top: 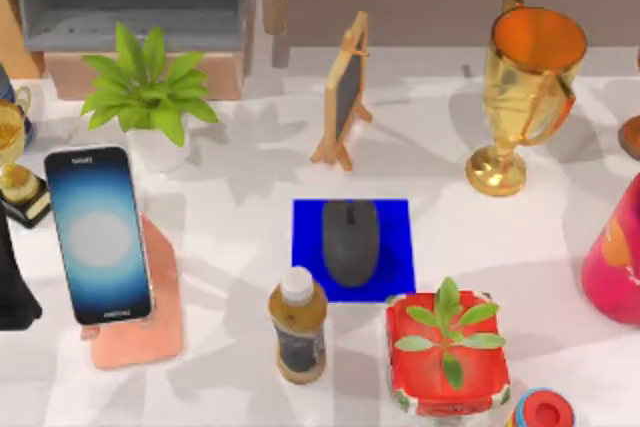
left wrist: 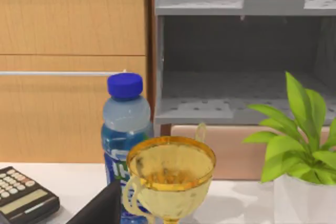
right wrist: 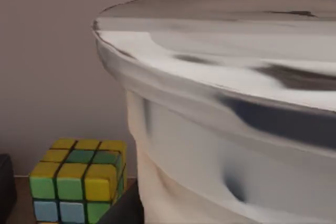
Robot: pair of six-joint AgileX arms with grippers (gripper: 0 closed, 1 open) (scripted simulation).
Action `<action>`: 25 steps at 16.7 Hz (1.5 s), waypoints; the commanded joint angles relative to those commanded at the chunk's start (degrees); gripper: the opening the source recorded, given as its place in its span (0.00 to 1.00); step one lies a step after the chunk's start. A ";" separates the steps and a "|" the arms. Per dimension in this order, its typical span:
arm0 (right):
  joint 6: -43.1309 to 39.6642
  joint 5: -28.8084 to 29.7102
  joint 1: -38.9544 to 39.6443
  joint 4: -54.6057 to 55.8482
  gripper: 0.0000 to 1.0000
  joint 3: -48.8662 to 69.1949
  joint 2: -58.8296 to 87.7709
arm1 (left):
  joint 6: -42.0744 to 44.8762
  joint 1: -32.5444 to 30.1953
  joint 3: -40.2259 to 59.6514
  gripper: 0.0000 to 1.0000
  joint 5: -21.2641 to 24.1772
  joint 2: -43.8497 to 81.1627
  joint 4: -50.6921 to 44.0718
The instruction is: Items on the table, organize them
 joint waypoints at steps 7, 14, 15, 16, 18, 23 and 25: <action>-0.31 2.90 0.93 -2.38 0.00 2.13 1.65 | 0.00 0.00 0.00 1.00 0.00 0.00 0.00; -0.23 2.90 0.71 -2.34 0.00 2.04 1.34 | 0.00 0.00 0.00 1.00 0.00 0.00 0.00; -0.29 2.91 0.74 -2.36 0.00 2.08 1.33 | 0.00 0.00 0.00 1.00 0.00 0.00 0.00; -0.13 2.87 0.83 -2.32 0.00 2.10 1.37 | 0.00 0.00 0.00 1.00 0.00 0.00 0.00; -0.31 2.89 0.93 -2.38 0.00 2.13 1.65 | 0.00 0.00 0.00 1.00 0.00 0.00 0.00; -0.31 2.89 0.93 -2.38 0.15 2.13 1.65 | 0.00 0.00 0.00 1.00 0.00 0.00 0.00; -0.31 2.89 0.93 -2.38 0.30 2.13 1.65 | 0.00 0.00 0.00 1.00 0.00 0.00 0.00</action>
